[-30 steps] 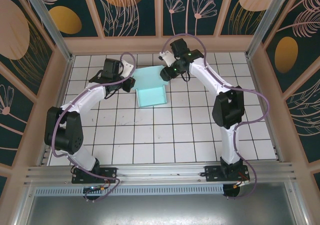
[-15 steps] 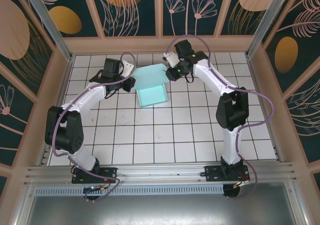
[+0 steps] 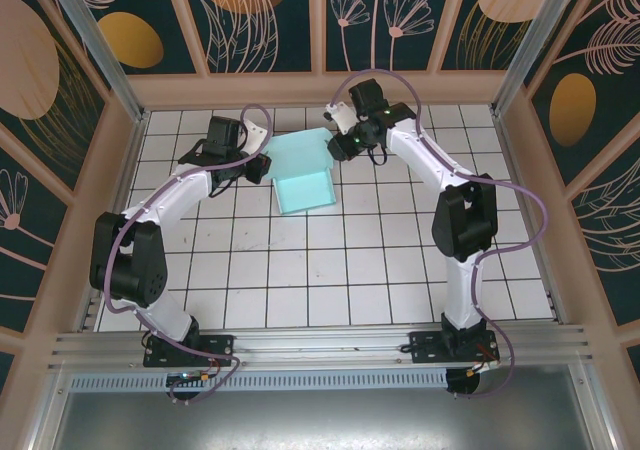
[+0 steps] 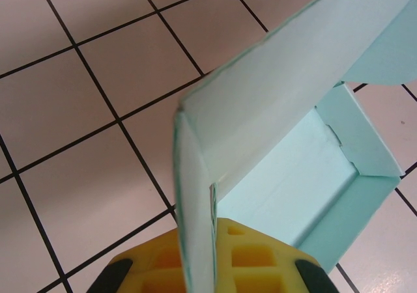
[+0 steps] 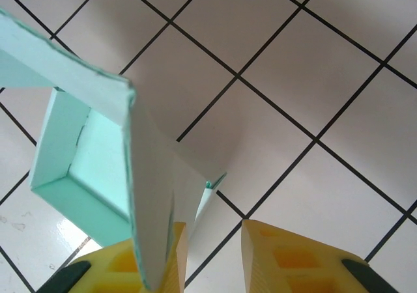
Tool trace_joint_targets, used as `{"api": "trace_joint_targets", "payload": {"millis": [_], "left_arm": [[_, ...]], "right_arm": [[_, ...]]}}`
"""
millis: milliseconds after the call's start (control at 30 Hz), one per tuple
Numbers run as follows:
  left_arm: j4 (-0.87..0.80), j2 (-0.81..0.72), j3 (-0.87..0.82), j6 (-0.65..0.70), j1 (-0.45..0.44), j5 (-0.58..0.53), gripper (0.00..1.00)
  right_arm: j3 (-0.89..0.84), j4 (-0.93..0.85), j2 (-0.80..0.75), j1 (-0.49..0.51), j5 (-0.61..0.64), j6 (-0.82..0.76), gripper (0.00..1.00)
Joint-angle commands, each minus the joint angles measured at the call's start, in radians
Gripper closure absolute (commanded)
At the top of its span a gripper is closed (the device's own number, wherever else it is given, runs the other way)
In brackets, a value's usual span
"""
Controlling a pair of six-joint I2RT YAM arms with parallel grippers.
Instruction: Fold the paper box
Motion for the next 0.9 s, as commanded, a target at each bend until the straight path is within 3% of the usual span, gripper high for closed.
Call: {"api": "trace_joint_targets", "payload": {"millis": [0,100,433,533,733,867], "left_arm": [[-0.007,0.005,0.034,-0.013,0.0,0.035,1.0],[-0.007,0.003,0.032,-0.013,-0.001,0.03,1.0],[-0.014,0.004,0.028,-0.013,0.0,0.007,1.0],[-0.015,0.007,0.035,-0.013,0.0,0.004,1.0],[-0.023,0.012,0.045,0.004,-0.001,-0.001,1.0],[-0.034,0.014,0.046,0.013,-0.002,-0.018,1.0]], "right_arm": [[0.017,0.033,-0.004,0.0,-0.042,0.021,0.72],[0.042,0.025,0.017,0.001,-0.052,0.02,0.63],[-0.016,0.052,-0.073,-0.019,0.016,0.029,0.6],[-0.063,0.098,-0.118,-0.017,-0.03,0.046,0.58],[-0.066,0.11,-0.103,-0.004,-0.068,0.048,0.43],[-0.021,0.108,-0.069,-0.005,-0.07,0.07,0.42]]}}
